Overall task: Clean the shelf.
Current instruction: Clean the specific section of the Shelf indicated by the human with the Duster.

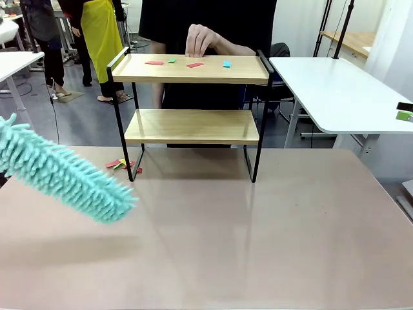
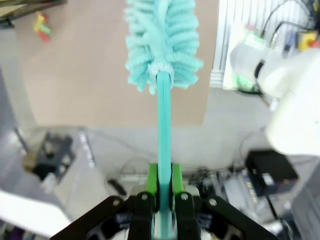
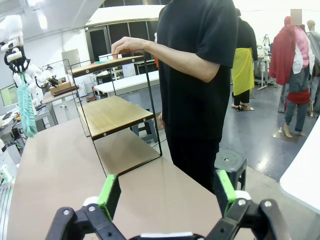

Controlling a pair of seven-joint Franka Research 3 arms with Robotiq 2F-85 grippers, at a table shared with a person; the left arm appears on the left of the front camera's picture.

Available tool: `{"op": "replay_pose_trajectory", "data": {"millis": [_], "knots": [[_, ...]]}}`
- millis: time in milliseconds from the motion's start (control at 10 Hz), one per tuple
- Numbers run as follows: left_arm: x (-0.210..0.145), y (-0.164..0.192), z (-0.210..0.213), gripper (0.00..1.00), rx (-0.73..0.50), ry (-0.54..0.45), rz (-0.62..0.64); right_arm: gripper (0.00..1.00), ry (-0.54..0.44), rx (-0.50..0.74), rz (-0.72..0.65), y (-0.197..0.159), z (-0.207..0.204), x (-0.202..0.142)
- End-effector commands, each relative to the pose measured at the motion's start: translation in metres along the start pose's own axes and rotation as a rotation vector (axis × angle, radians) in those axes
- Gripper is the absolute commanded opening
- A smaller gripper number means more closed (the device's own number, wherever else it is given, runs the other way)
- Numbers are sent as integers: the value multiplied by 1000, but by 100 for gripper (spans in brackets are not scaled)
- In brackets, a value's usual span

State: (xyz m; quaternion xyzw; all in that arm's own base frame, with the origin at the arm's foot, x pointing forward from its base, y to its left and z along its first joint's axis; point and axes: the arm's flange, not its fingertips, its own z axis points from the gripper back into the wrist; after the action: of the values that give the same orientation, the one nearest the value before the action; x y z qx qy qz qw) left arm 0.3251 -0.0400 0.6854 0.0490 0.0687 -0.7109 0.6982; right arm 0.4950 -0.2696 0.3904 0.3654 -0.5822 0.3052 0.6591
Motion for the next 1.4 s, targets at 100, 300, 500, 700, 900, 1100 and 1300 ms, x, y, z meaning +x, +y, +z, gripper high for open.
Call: {"op": "replay_pose_trajectory", "data": {"millis": [100,300,500,700,900,1100,1300], "knots": [[19,-10,22,13,-1,-345,25,100,1,1,6,1,-2,3],[40,-7,41,13,58,-536,319,100,1,1,6,1,-2,3],[66,1,53,13,93,-708,440,100,1,1,6,1,-2,3],[99,16,66,13,121,-812,526,100,1,1,6,1,-2,3],[80,14,72,13,63,-792,519,100,1,1,6,1,-2,3],[80,14,72,13,63,-792,519,100,1,1,6,1,-2,3],[90,20,71,13,65,-797,539,100,1,1,6,1,-2,3]]}}
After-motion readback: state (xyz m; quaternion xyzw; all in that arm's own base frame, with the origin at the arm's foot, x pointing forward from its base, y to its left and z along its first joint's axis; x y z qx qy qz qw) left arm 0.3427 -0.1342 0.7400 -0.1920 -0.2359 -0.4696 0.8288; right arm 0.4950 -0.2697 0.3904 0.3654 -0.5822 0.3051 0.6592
